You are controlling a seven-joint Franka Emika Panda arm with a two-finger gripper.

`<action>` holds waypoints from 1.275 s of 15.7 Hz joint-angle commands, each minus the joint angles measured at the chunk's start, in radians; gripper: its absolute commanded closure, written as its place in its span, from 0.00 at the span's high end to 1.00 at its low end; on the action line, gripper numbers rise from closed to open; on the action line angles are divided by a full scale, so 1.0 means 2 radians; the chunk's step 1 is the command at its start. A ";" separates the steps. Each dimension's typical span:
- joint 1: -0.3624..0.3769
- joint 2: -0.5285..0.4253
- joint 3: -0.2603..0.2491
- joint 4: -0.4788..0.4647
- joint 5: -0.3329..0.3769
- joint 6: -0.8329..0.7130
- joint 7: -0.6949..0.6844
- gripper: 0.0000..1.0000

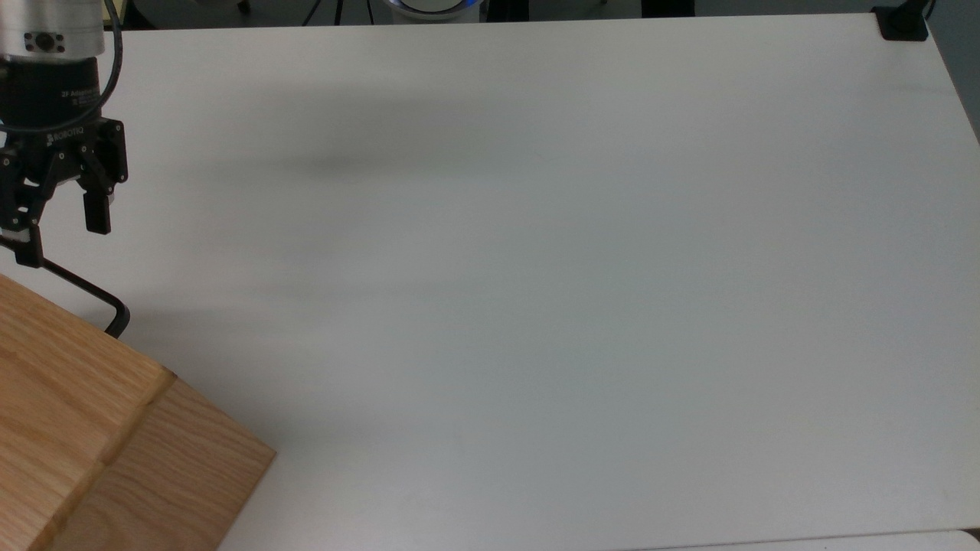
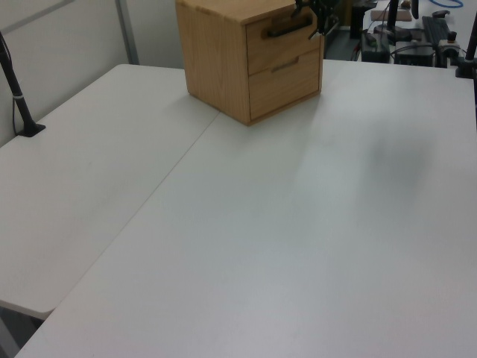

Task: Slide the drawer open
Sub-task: 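Move the open gripper to the black handle of the upper drawer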

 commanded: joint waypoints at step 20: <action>0.000 0.011 0.002 0.014 0.010 0.002 -0.026 0.13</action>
